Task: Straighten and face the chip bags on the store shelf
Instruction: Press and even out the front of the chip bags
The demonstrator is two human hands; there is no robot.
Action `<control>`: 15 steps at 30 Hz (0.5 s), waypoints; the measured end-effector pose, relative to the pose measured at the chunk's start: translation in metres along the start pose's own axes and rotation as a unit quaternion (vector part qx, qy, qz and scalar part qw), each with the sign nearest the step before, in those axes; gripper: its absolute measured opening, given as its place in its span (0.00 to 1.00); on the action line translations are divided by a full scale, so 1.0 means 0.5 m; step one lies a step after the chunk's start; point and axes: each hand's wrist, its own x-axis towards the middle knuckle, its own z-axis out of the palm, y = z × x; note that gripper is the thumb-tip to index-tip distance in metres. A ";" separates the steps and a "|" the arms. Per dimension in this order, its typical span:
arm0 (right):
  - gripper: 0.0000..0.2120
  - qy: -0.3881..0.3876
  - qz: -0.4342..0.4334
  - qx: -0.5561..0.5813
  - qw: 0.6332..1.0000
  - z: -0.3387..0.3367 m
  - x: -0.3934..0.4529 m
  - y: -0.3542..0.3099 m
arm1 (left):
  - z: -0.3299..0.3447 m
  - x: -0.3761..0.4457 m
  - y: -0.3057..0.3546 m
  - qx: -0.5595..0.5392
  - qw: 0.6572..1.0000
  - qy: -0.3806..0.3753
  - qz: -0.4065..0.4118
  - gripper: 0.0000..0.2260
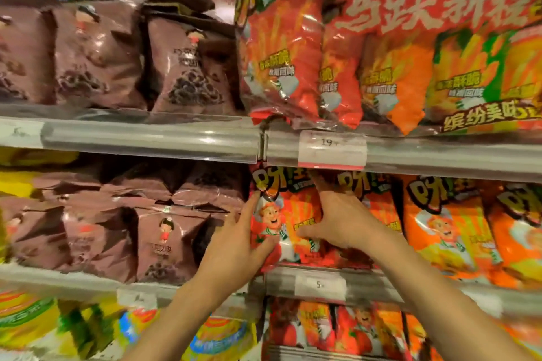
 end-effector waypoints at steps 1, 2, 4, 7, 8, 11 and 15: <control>0.55 -0.006 0.000 0.018 1.000 0.001 0.004 0.005 | 0.002 0.002 -0.005 -0.007 1.000 -0.002 0.011 0.39; 0.54 -0.008 0.000 0.032 0.999 0.002 0.005 0.009 | 0.002 0.004 -0.011 -0.012 1.000 -0.006 0.021 0.40; 0.52 0.004 0.005 0.047 0.999 0.006 0.003 0.012 | 0.001 0.009 -0.018 -0.035 0.999 -0.017 0.034 0.41; 0.54 0.030 0.002 0.059 0.998 0.012 -0.012 0.007 | -0.004 0.011 -0.017 -0.066 0.995 -0.038 0.058 0.41; 0.50 0.037 0.004 0.053 0.998 0.014 -0.016 0.006 | -0.007 0.010 -0.015 -0.070 0.994 -0.039 0.068 0.41; 0.38 0.049 0.007 0.021 0.999 0.016 -0.025 0.006 | -0.011 0.010 -0.018 -0.095 0.991 -0.033 0.092 0.40; 0.46 0.025 -0.002 -0.007 1.000 0.013 -0.020 0.010 | -0.013 0.015 -0.023 -0.127 0.986 -0.063 0.089 0.41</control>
